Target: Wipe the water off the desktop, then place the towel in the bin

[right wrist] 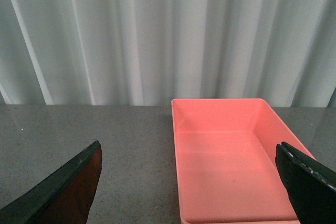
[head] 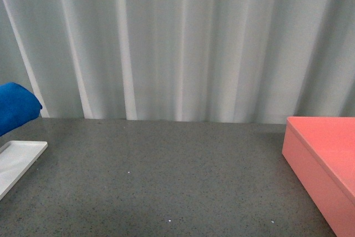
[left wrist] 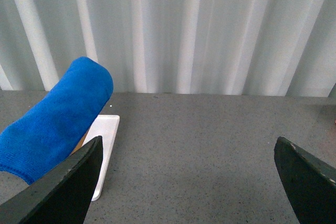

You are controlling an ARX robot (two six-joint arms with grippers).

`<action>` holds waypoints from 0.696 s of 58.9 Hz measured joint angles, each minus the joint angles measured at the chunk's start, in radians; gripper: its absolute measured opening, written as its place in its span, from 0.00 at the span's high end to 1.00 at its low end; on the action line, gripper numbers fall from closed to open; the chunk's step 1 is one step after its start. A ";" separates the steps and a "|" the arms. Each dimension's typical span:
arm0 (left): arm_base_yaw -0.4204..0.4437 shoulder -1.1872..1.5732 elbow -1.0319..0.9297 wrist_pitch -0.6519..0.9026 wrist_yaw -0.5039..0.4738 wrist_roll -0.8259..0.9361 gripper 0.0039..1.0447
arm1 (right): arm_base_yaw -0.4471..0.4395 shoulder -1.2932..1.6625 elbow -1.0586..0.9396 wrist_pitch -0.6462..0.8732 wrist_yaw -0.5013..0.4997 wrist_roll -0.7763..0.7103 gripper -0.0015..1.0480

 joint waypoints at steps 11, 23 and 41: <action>0.000 0.000 0.000 0.000 0.000 0.000 0.06 | 0.000 0.000 0.000 0.000 0.000 0.000 0.07; 0.000 0.000 0.000 0.000 0.000 0.000 0.06 | 0.000 0.000 0.000 0.000 0.000 0.000 0.07; 0.000 0.000 0.000 0.000 0.000 0.000 0.06 | 0.000 0.000 0.000 0.000 0.000 0.000 0.07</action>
